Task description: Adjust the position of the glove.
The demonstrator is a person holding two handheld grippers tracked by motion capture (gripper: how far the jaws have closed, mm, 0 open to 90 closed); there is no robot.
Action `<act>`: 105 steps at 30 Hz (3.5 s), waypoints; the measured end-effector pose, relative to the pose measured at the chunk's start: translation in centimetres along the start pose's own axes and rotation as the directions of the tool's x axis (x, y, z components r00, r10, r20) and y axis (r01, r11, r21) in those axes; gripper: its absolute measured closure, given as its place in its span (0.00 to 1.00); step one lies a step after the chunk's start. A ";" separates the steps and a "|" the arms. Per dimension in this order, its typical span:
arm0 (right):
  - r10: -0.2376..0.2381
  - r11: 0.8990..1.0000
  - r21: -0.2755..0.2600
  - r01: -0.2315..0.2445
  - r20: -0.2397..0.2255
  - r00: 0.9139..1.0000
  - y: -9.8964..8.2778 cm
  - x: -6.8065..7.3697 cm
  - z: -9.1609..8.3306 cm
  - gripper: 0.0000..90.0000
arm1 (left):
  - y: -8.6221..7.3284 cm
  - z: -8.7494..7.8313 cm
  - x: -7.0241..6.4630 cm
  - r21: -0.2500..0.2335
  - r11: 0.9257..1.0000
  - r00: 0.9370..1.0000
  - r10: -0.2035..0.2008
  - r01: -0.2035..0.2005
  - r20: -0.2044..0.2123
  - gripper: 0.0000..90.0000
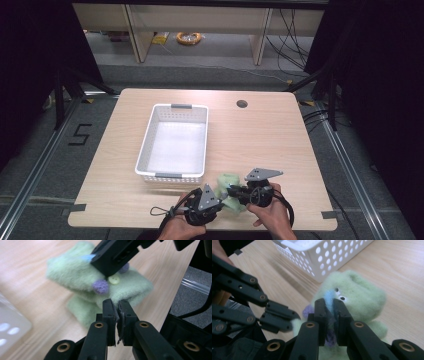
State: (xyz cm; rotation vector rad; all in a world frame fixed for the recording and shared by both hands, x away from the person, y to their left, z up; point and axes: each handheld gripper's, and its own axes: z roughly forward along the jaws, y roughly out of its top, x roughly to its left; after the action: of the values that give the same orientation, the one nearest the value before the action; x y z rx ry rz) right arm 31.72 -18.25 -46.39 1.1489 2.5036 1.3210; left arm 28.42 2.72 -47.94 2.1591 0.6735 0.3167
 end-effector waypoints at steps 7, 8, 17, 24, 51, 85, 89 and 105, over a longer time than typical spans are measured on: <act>0.016 1.000 -0.010 -0.016 -0.022 1.000 -1.0 0.8 -1.1 0.93 | -0.1 -0.5 1.3 -0.008 1.000 1.000 0.017 -0.017 0.000 0.95; 0.047 0.999 -0.001 -0.047 -0.023 0.999 -1.2 1.2 -1.2 0.93 | -0.1 -0.5 1.3 -0.008 1.000 1.000 0.017 -0.017 0.000 0.95; 0.067 0.997 0.037 -0.065 -0.037 0.997 -2.5 0.8 0.1 0.87 | -0.7 0.3 2.1 0.032 0.999 1.000 0.024 -0.024 -0.005 0.95; -0.021 1.000 0.015 0.021 0.000 1.000 -1.3 -0.9 -3.4 0.79 | -0.7 0.1 2.7 0.030 0.999 1.000 0.022 -0.022 0.002 0.94; -0.009 0.997 0.072 0.009 -0.002 1.000 -2.3 -2.1 -3.8 0.96 | 0.1 -0.6 3.5 0.010 1.000 1.000 0.000 -0.001 0.004 0.95; 0.021 0.999 0.030 -0.020 -0.039 0.999 -2.7 -2.2 -3.8 0.95 | -0.1 -0.5 2.5 0.008 0.974 0.969 -0.227 0.227 0.098 0.94; 0.059 0.998 0.016 -0.058 -0.056 0.997 -3.2 -1.5 -4.3 0.95 | 1.1 -0.9 3.9 0.000 0.979 0.975 -0.205 0.206 0.081 0.94; 0.101 0.993 0.061 -0.099 -0.034 0.994 -5.1 -1.6 -3.2 0.93 | 0.3 1.8 4.8 0.094 0.960 0.956 -0.272 0.263 0.106 0.89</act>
State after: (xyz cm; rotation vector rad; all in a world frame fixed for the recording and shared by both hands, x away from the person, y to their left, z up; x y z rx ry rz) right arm 28.64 -23.21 -48.55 1.2892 2.5589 1.3112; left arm 33.25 4.07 -48.82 2.1080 0.9112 0.0171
